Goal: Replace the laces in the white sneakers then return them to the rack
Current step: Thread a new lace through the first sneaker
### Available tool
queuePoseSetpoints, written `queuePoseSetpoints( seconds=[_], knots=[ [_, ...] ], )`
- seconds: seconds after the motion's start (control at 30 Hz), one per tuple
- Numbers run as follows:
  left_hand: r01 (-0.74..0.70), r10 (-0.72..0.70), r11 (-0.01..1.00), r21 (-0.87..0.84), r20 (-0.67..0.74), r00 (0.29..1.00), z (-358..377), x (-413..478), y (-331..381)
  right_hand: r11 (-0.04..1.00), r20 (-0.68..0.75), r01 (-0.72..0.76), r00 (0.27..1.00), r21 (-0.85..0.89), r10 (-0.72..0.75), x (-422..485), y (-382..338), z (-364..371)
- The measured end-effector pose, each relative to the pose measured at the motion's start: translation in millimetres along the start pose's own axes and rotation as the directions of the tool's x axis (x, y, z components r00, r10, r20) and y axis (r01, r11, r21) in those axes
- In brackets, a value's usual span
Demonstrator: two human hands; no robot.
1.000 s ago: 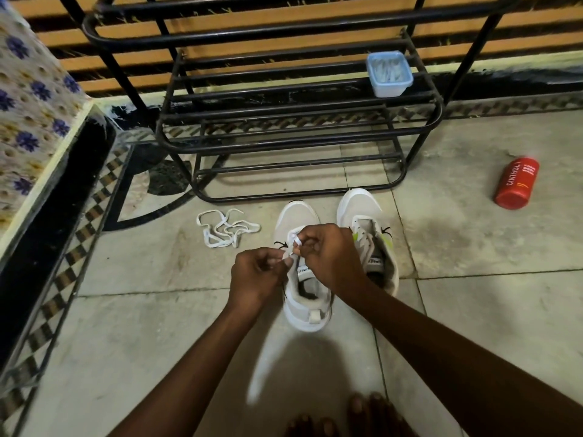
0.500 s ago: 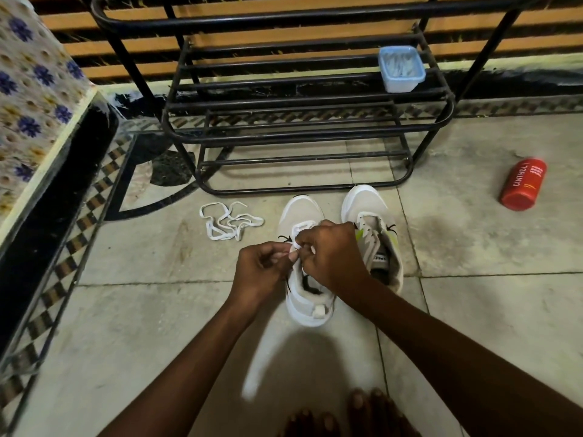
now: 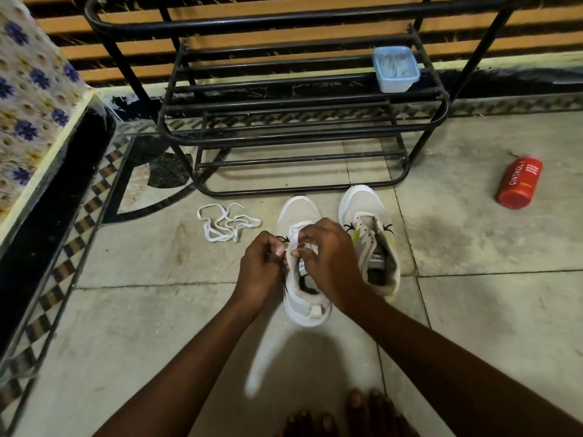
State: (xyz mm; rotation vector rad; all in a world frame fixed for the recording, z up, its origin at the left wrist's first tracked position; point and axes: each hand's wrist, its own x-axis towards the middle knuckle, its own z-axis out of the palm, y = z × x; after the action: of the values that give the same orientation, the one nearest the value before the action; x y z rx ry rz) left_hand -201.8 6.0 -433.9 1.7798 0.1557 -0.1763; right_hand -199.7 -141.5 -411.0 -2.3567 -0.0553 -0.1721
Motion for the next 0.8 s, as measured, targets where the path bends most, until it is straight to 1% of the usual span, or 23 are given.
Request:
queuePoseSetpoints(
  seconds=[0.07,0.2,0.27,0.37,0.4,0.43,0.47,0.5,0.57,0.6,0.63,0.67,0.7,0.73,0.77,0.8],
  knots=[
    [-0.025,0.026,0.999,0.038,-0.018,0.999,-1,1,-1,0.999,-0.064,-0.016,0.998,0.045,0.019,-10,2,2],
    [0.003,0.000,0.998,0.067,-0.048,0.999,-2,10,2,0.998,-0.074,-0.060,0.995,0.009,0.061,-16,5,2],
    [0.002,0.009,0.996,0.090,-0.122,0.993,-6,14,5,0.997,-0.075,-0.079,0.994,-0.005,0.078,-16,4,3],
    [-0.029,0.061,0.992,0.125,-0.261,0.963,-18,26,15,0.990,-0.082,-0.140,0.987,0.001,0.140,-18,6,4],
    [-0.019,0.052,0.993,0.114,-0.295,0.954,-23,31,19,0.987,-0.079,-0.161,0.984,0.003,0.161,-19,7,5],
    [-0.004,0.024,0.998,0.067,-0.306,0.952,-28,36,24,0.984,-0.078,-0.178,0.981,0.001,0.177,-19,8,5],
    [0.009,-0.013,1.000,-0.016,-0.290,0.957,-32,39,29,0.983,-0.080,-0.186,0.979,-0.003,0.185,-19,8,6],
    [0.025,-0.058,0.991,-0.134,-0.246,0.968,-34,42,35,0.981,-0.087,-0.192,0.978,-0.007,0.190,-19,8,7],
    [0.076,-0.131,0.929,-0.363,-0.130,0.983,-31,44,42,0.979,-0.102,-0.203,0.974,-0.014,0.200,-19,9,8],
    [0.101,-0.149,0.900,-0.425,-0.082,0.985,-30,45,43,0.978,-0.106,-0.209,0.973,-0.022,0.206,-20,10,8],
    [0.122,-0.160,0.887,-0.445,-0.049,0.986,-28,45,42,0.976,-0.106,-0.216,0.972,-0.035,0.211,-20,10,8],
    [0.128,-0.157,0.897,-0.424,-0.035,0.987,-29,45,39,0.974,-0.097,-0.221,0.972,-0.052,0.216,-20,10,9],
    [0.106,-0.124,0.926,-0.363,-0.028,0.992,-32,46,36,0.971,-0.083,-0.226,0.972,-0.078,0.220,-20,10,9],
    [0.040,-0.046,0.968,-0.248,-0.016,0.999,-38,47,31,0.967,-0.067,-0.230,0.972,-0.108,0.224,-19,9,9],
    [-0.071,0.073,0.994,-0.079,0.024,0.997,-47,48,29,0.963,-0.052,-0.231,0.973,-0.136,0.225,-19,9,9],
    [-0.213,0.201,0.970,0.118,0.104,0.974,-55,48,27,0.961,-0.043,-0.227,0.974,-0.155,0.223,-18,8,8]
  ],
)
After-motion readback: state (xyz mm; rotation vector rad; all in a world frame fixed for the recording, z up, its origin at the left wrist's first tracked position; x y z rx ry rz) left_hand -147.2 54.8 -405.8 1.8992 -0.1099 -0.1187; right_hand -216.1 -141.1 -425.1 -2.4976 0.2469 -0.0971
